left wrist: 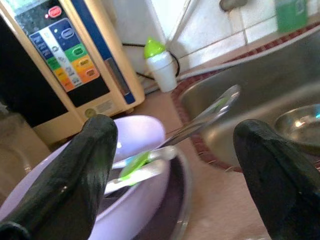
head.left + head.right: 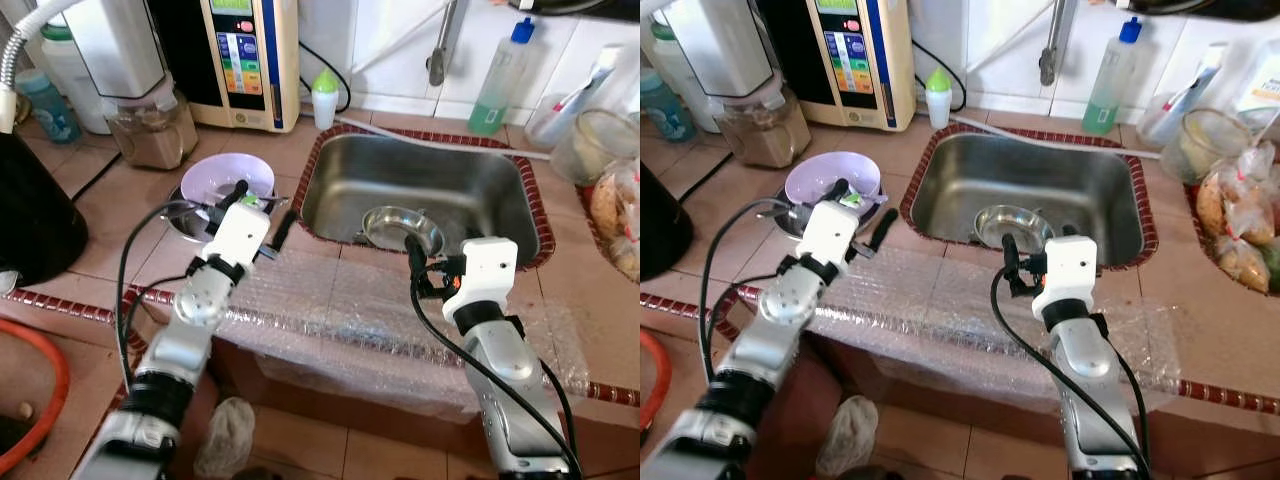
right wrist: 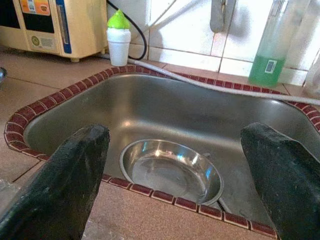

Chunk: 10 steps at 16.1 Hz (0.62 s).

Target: Kitchen organization

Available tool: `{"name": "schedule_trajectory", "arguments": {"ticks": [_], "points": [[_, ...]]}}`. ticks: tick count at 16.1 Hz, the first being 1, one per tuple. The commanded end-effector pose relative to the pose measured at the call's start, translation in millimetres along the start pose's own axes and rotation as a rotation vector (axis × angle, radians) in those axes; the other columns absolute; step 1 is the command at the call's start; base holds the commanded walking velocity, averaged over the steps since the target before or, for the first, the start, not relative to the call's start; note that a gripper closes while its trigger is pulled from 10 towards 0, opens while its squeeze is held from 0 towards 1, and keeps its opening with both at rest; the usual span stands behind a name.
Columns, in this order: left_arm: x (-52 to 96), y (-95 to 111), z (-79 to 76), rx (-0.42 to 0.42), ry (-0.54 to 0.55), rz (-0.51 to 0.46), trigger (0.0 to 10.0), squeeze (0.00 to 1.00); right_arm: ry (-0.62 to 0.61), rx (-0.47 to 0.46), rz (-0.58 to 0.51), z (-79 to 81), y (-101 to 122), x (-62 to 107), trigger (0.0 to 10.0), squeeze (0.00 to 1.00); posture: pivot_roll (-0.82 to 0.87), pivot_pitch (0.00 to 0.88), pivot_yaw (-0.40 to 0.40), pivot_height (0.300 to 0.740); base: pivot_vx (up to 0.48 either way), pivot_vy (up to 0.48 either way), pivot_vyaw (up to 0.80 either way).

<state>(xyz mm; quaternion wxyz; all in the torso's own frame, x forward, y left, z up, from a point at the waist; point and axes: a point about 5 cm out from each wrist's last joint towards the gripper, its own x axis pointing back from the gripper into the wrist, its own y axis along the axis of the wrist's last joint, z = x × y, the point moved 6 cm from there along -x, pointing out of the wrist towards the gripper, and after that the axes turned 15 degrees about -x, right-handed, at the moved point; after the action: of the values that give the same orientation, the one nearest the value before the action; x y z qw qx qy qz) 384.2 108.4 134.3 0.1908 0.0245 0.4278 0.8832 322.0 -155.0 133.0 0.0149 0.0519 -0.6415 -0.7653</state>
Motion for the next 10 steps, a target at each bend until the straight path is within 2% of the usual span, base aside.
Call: {"name": "schedule_trajectory", "arguments": {"ticks": [1,5,6,7,8,9,10], "points": [[-1.2,-1.7,1.4,-0.031,-0.008,-0.001,0.0,0.0,-0.004,-0.003,-0.006,0.8,3.4,1.4,10.0,0.0,-0.11,0.082,0.037,0.74,0.0,0.0,0.0],[-1.0,-4.4,-4.7,-0.103,-0.075,-0.021,0.0,0.0,0.052,-0.039,0.012,11.5,1.2,1.0,10.0,0.0,-0.1,0.078,0.038,0.74,0.0,0.0,0.0],[-1.2,-3.9,-5.9,-0.119,-0.089,-0.026,0.3,0.0,0.106,-0.069,0.023,22.7,0.4,1.4,10.0,0.0,-0.09,0.075,0.037,0.74,0.0,0.0,0.0],[-1.6,-3.5,-6.5,-0.129,-0.096,-0.032,1.0,0.0,0.155,-0.095,0.034,32.7,-0.4,2.3,10.0,0.0,-0.09,0.075,0.037,0.74,0.0,0.0,0.0],[-2.0,-3.6,-6.3,-0.135,-0.097,-0.034,0.6,0.0,0.201,-0.124,0.048,42.0,-1.6,3.8,10.0,0.0,-0.09,0.074,0.038,0.74,0.0,0.0,0.0],[-2.7,-4.7,-4.3,-0.149,-0.094,-0.032,1.7,0.0,0.309,-0.175,0.089,63.8,-6.1,10.5,10.0,0.0,-0.08,0.073,0.037,0.74,0.0,0.0,0.0],[-3.1,-5.8,-2.5,-0.161,-0.091,-0.028,2.7,0.0,0.355,-0.194,0.107,72.8,-8.3,13.9,10.0,0.0,-0.08,0.072,0.037,0.74,0.0,0.0,0.0]]}}
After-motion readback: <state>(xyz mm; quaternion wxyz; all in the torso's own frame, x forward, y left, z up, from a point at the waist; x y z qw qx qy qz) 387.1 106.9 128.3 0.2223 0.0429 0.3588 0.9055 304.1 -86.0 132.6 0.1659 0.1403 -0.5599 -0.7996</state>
